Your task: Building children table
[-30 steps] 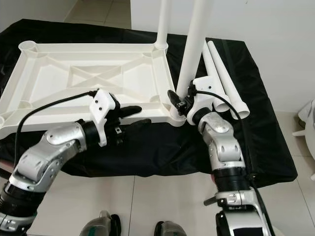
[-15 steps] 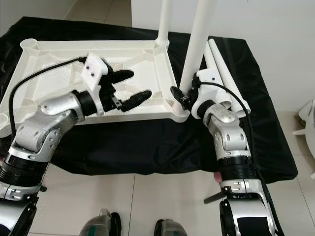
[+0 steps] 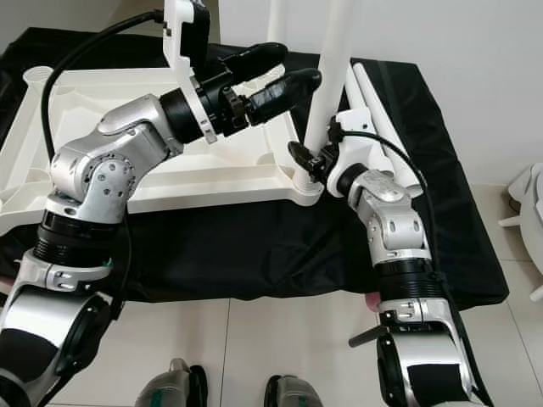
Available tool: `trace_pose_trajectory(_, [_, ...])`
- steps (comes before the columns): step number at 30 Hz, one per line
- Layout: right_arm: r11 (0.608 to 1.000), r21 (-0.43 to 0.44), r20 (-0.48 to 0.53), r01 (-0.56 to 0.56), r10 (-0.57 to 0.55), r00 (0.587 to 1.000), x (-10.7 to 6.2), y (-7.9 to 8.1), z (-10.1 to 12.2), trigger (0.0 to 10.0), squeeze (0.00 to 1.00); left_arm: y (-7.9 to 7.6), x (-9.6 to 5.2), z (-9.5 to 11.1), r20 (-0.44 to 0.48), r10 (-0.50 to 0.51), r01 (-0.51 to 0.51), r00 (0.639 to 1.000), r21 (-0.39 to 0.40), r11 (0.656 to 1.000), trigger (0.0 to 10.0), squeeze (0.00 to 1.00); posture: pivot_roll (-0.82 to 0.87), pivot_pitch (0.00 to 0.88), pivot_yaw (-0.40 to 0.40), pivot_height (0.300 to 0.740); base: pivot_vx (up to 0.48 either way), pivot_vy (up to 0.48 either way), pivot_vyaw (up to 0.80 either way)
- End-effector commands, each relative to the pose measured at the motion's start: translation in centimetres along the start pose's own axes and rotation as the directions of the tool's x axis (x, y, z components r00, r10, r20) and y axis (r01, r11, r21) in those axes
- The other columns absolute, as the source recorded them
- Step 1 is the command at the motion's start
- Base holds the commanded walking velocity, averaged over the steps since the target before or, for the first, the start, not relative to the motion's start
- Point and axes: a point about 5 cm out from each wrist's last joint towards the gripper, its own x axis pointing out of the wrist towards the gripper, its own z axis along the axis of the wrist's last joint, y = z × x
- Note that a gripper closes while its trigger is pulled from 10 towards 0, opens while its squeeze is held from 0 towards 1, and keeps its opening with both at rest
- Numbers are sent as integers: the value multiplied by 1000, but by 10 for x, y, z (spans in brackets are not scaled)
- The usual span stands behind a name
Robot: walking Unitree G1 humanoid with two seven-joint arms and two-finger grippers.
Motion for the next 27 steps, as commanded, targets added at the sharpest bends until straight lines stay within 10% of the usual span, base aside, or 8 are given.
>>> trace_pose_trajectory(1, [985,63,81,-161,156,984,4,19,8,10000,0,-10,6,1,-10,-149,149,989,-6,989,10000,0,13,86,-15,740,0,0,0])
trace_pose_trajectory(27, [973,29,48,-231,229,972,0,29,1,10000,0,5,38,-14,-150,24,-13,988,70,997,10000,0,-2,85,5,740,0,0,0])
